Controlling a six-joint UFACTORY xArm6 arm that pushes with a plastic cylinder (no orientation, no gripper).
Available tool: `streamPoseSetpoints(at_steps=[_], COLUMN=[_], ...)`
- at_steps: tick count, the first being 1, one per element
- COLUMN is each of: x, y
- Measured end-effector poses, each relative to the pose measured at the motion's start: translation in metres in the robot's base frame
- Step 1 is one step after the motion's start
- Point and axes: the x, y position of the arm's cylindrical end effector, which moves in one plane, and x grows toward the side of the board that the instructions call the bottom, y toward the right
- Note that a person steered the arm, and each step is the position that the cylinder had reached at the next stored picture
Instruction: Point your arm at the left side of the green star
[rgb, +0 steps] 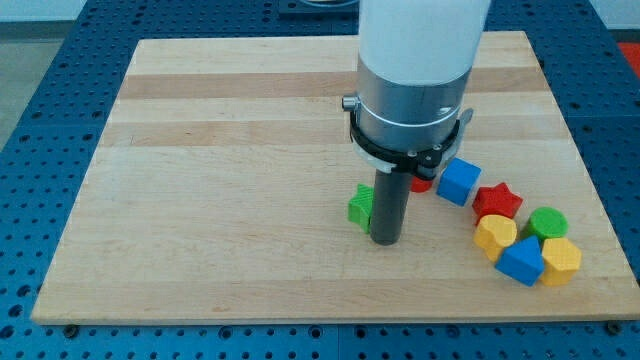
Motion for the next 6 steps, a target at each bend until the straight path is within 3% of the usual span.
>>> streamPoseSetpoints(at_steps=[1,3,6], x=[0.021,0.002,-0.043], y=[-0.004,-0.059,-0.038])
